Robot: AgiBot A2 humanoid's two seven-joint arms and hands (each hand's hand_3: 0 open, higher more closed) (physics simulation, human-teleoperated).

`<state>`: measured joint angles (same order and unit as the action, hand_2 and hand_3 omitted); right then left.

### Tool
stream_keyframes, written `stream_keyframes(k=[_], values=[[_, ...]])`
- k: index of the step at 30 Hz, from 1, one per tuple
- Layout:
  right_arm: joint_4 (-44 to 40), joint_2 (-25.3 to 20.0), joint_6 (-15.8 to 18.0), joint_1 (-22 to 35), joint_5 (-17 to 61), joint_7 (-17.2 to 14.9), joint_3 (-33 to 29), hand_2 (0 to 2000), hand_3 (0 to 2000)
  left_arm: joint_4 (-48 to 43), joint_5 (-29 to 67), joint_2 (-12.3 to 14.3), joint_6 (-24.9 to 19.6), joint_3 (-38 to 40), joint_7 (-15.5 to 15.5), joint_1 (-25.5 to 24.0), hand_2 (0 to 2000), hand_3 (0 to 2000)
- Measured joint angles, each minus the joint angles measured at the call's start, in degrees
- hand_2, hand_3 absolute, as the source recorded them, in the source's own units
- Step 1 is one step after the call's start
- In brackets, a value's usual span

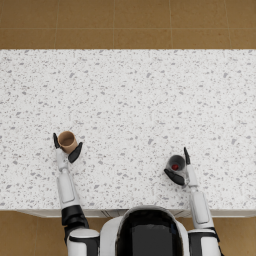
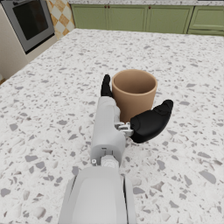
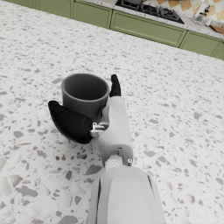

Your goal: Pick up two cups and pour the berry on the right into the cup on the left

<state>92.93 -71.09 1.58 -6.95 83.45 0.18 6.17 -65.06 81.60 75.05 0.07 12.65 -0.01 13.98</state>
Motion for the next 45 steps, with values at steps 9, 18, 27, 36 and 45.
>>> stream_keyframes(k=[9, 18, 27, 36, 45], values=[[-0.9, -1.4, 0.0, 1.2, 0.0, -0.1, -0.2, 1361, 327, 5.0, 0.0, 0.2, 0.0, 0.8, -0.1, 3.0, 1361, 327], [0.4, -2.2, 6.8, 0.9, 0.0, -0.2, -1.3, 2000, 1280, -0.1, 0.0, 1.0, -1.5, 1.7, -0.3, 1.1, 2000, 1280], [6.0, -4.5, 3.5, 6.7, 0.0, -0.1, -1.7, 2000, 1280, -21.0, 0.0, 2.7, -1.7, -5.0, -0.2, -4.3, 2000, 1280], [4.9, -8.4, 3.0, 17.1, 5.4, 0.0, 1.2, 2000, 1280, -30.8, 5.4, 3.5, -2.0, -17.8, -0.2, -4.8, 2000, 1280], [1.9, -12.7, 3.8, 28.6, 21.8, 0.0, 2.5, 2000, 1280, -31.0, 13.2, 6.0, -2.3, -23.2, -0.2, -0.7, 2000, 1280]])
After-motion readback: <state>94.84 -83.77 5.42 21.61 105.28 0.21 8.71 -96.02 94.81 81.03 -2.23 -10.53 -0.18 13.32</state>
